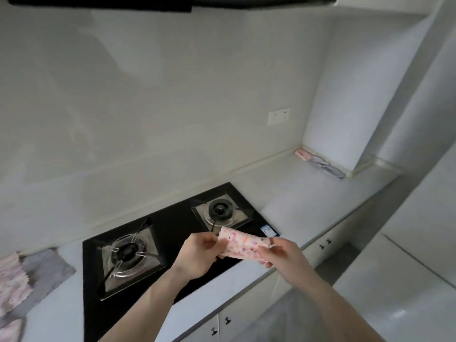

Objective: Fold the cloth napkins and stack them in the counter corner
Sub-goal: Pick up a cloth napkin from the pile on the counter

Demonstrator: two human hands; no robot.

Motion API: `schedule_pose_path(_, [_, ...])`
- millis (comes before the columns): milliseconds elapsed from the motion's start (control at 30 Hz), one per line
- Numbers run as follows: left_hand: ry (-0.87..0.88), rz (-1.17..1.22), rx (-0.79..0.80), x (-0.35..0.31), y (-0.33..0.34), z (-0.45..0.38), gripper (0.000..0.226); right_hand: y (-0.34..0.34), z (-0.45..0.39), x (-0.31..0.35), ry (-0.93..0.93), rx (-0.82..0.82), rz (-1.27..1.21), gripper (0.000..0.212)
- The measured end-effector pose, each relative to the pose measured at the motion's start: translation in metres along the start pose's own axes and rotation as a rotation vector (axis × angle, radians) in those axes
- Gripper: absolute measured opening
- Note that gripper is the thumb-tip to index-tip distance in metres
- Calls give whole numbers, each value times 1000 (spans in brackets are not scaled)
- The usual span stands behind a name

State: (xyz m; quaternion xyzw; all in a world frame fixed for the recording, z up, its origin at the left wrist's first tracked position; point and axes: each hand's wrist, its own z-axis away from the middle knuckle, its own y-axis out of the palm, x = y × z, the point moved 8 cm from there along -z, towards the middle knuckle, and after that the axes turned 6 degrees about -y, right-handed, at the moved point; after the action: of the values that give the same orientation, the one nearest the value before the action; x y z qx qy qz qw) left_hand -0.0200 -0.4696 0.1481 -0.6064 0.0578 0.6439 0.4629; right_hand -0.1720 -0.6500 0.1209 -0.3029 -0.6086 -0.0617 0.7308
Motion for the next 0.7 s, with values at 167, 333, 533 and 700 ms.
schedule_pose_path(167, [-3, -79, 62, -60, 89, -44, 34, -106, -13, -41, 25, -36, 45, 11])
schedule_pose_path(333, [-11, -163, 60, -99, 136, -81, 43, -165, -39, -75, 76, -47, 98, 12])
schedule_pose_path(533, [-57, -243, 41, -124, 155, -150, 34, -221, -86, -120, 224, -182, -101, 15])
schedule_pose_path(700, [-50, -288, 54, -140, 172, -220, 20, -267, -119, -163, 414, -336, -363, 19])
